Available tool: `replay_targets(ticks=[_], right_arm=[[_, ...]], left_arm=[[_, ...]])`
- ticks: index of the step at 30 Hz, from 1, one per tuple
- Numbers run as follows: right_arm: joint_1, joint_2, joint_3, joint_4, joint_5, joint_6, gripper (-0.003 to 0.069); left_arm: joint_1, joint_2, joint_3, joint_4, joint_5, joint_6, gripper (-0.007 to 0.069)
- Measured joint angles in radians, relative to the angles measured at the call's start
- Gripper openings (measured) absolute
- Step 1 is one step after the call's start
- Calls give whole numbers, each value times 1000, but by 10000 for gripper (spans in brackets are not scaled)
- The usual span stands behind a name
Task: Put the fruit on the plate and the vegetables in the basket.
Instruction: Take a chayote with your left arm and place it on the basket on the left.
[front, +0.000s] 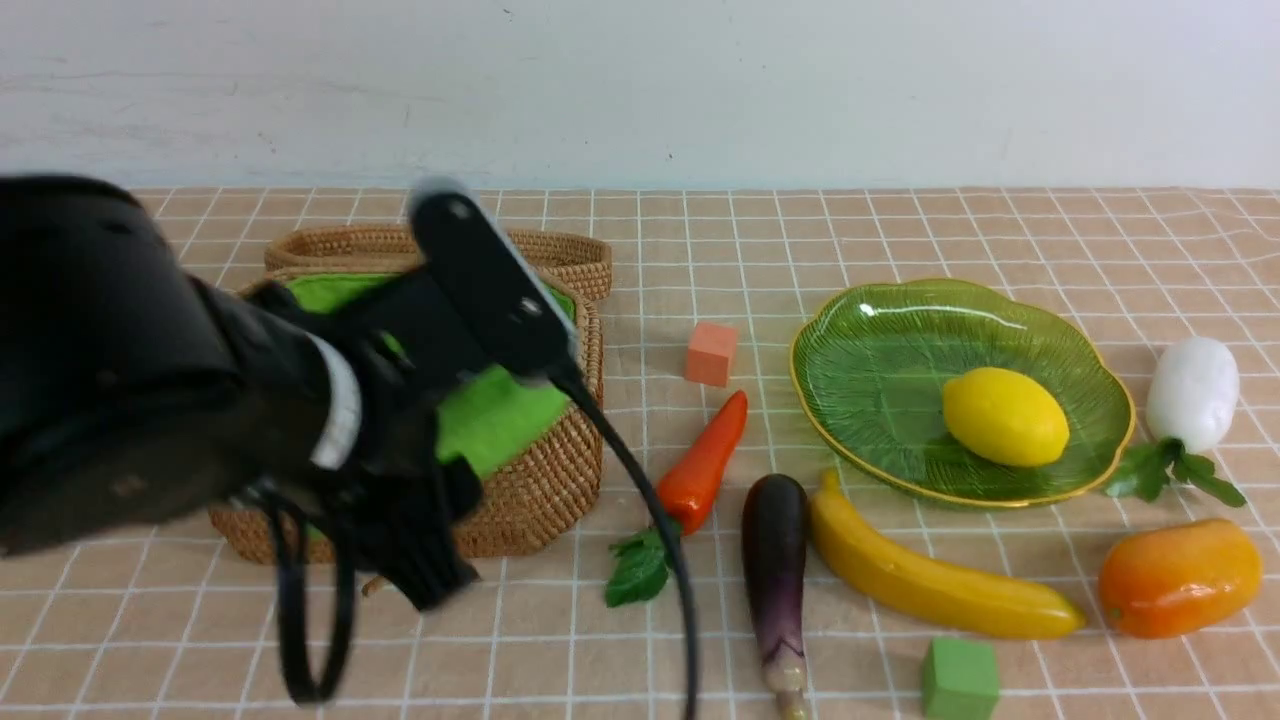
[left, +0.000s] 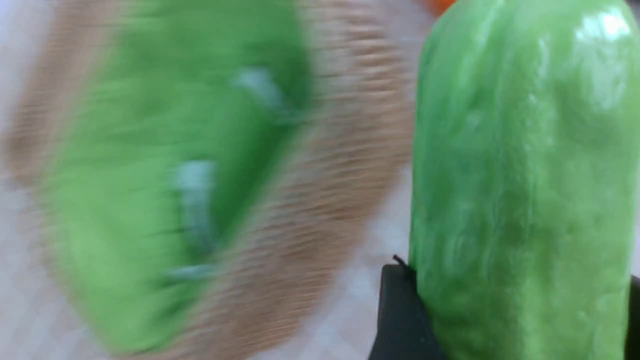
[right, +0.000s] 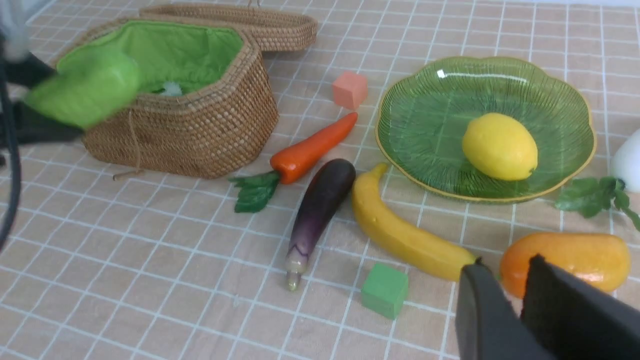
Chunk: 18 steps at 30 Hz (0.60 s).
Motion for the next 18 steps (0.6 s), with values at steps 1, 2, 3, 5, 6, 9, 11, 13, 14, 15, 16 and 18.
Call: replay_targets(ticks=[1, 2, 3, 5, 6, 9, 11, 13, 14, 15, 16, 18], right_arm=[[0, 0, 0, 0, -9, -9, 143], [0, 0, 0, 0, -10, -12, 143], [0, 0, 0, 0, -21, -20, 144], [0, 0, 0, 0, -30, -24, 145], [0, 0, 0, 0, -30, -24, 144], [0, 0, 0, 0, -53, -25, 148], [0, 0, 0, 0, -55, -25, 149], [0, 0, 0, 0, -54, -25, 150], [0, 0, 0, 0, -52, -25, 150], [0, 0, 0, 0, -51, -25, 150], [0, 0, 0, 0, -51, -25, 150], [0, 0, 0, 2, -50, -25, 150]], left_arm=[[72, -3, 0, 7, -23, 59, 427], [82, -3, 0, 7, -32, 67, 427], [149, 6, 0, 10, -63, 116, 427], [221, 35, 0, 10, -123, 170, 427], [234, 47, 0, 10, -138, 177, 427], [325, 128, 0, 10, -263, 195, 427], [354, 164, 0, 14, -295, 198, 427], [361, 181, 0, 18, -298, 198, 428], [361, 185, 0, 21, -300, 198, 435], [361, 186, 0, 28, -309, 198, 472], [361, 186, 0, 30, -317, 199, 501], [361, 182, 0, 30, -335, 194, 589]])
